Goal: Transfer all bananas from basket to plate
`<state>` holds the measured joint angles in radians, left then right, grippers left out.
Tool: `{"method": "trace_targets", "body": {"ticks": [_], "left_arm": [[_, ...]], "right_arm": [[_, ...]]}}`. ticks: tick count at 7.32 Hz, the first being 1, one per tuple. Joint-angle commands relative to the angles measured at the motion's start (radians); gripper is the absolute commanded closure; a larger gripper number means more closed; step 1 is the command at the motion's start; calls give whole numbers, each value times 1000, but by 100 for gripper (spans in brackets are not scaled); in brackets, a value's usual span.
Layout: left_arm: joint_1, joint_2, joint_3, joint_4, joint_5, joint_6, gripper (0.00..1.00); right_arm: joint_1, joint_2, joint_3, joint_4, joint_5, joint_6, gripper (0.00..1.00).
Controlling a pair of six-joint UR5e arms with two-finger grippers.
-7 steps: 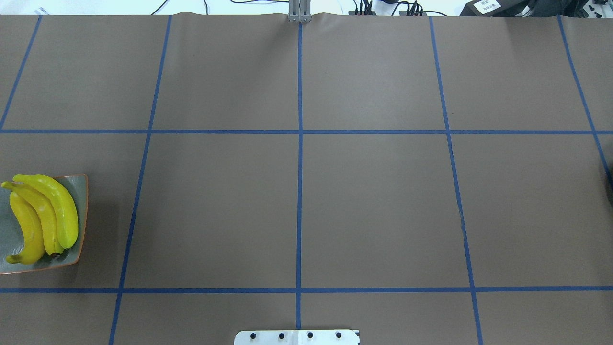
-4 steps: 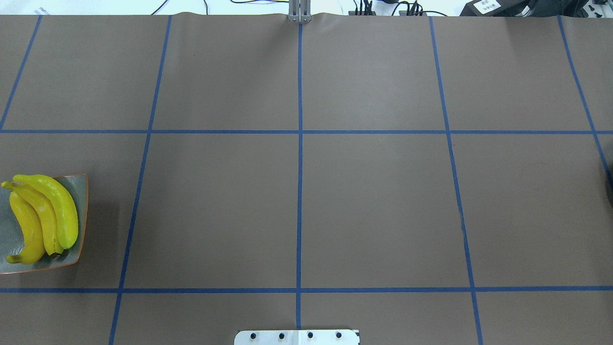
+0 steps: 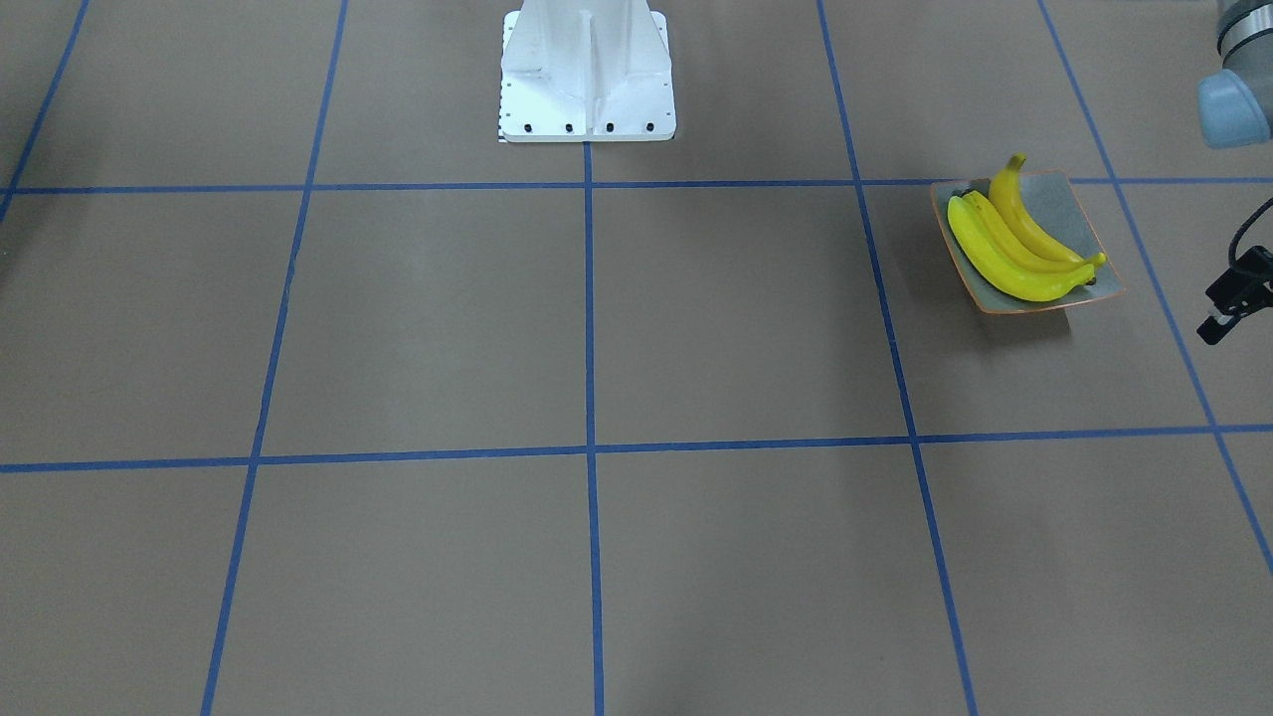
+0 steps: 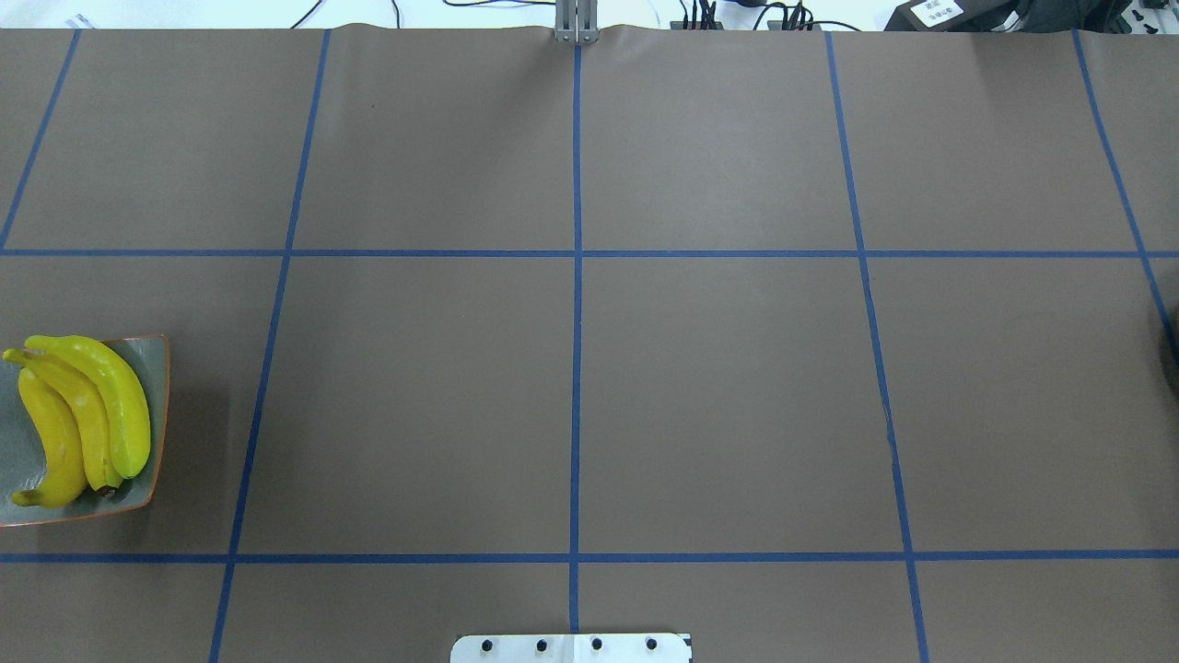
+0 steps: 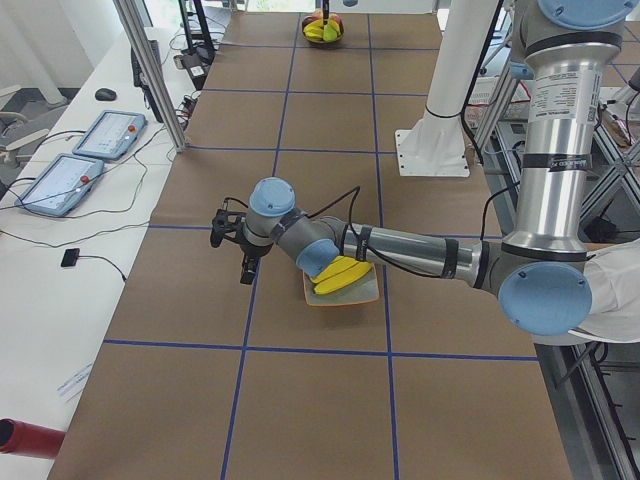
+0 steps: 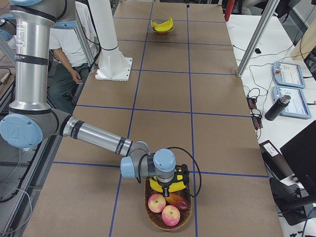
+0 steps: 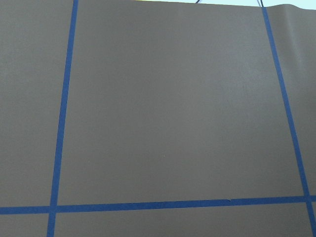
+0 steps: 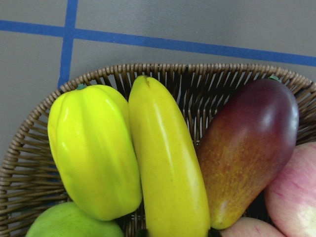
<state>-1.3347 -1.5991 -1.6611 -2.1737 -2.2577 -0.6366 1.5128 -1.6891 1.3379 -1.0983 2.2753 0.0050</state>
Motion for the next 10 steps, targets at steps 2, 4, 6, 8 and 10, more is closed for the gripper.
{"method": "trace_targets", "body": {"ticks": [2,4,6,8,10], "left_arm": [[0,2,1,0,0,-2,1],[0,2,3,0,0,-2,1],[0,1,1,0,0,-20,1],[0,-1,1,0,0,-21,1],[0,-4,3,0,0,-21,1]], "right_arm": [[13,2,0,-3,-13,-46,100],[33,28,-11,-31,-25,-115,100],[32,37,-13,-35,-80,-125,100],[32,34,-31,-32,-83,-126,100],[32,39,-40,-31,-83,-125,93]]}}
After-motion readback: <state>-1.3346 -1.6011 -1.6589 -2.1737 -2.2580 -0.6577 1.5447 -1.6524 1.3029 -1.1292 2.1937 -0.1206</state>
